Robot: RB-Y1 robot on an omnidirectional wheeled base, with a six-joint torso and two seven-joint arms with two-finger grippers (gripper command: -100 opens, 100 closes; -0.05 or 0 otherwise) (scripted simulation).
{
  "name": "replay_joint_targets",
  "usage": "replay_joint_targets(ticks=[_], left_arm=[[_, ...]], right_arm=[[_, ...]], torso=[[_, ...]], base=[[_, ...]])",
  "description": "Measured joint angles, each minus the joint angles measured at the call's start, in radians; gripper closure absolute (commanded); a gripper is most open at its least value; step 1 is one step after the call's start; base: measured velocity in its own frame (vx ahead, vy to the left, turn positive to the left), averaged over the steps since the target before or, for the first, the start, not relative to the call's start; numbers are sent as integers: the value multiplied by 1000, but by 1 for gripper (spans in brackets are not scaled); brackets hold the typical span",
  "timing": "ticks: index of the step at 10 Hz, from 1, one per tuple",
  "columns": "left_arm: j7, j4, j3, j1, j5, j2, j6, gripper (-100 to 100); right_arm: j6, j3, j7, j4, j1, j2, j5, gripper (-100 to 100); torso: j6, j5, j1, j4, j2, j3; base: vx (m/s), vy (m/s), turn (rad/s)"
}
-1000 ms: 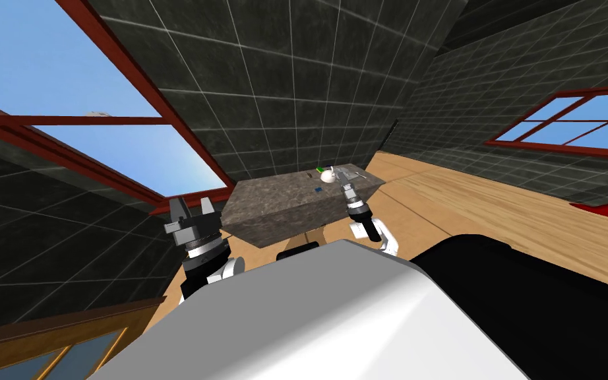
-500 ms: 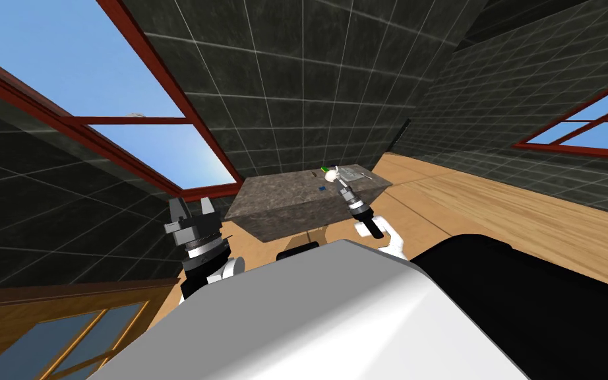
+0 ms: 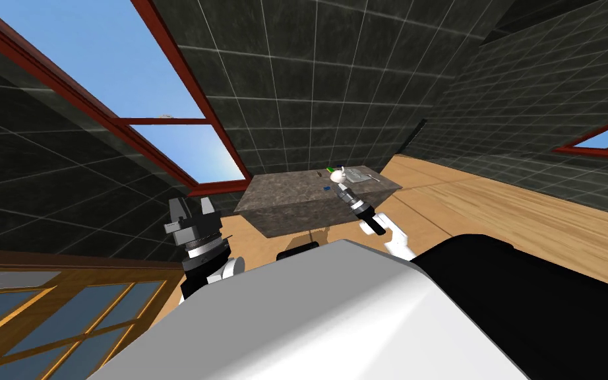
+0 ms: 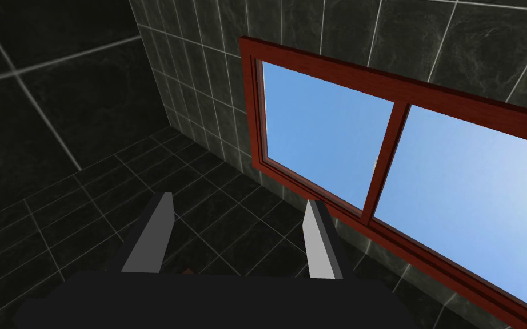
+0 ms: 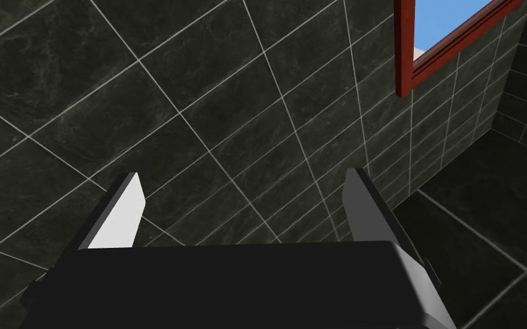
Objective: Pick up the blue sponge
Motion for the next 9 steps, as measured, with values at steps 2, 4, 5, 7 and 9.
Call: replay_joint_targets(ticks=[2, 4, 5, 7, 9], left_arm=[[0, 0, 0, 0, 0, 0, 0, 0], [0, 0, 0, 0, 0, 0, 0, 0], [0, 0, 0, 0, 0, 0, 0, 0], [0, 0, 0, 0, 0, 0, 0, 0], [0, 0, 0, 0, 0, 0, 0, 0]], right_arm=[[-4, -2, 1, 34, -1, -35, 30, -100], [-23, -2, 7, 86, -9, -76, 70, -100], [-35, -1, 10, 119, -16, -104, 98, -100], [-53, 2, 15, 167, -17, -146, 142, -100], [-63, 10, 13, 220, -30, -198, 188, -100]], torso=[[1, 0, -1, 0, -1, 0], [1, 0, -1, 0, -1, -1], [0, 0, -1, 0, -2, -1], [0, 0, -1, 0, -1, -1], [0, 0, -1, 0, -2, -1]], base=[[-16, 6, 88], [-18, 9, 150], [-17, 9, 135], [-19, 9, 173], [-13, 9, 167]])
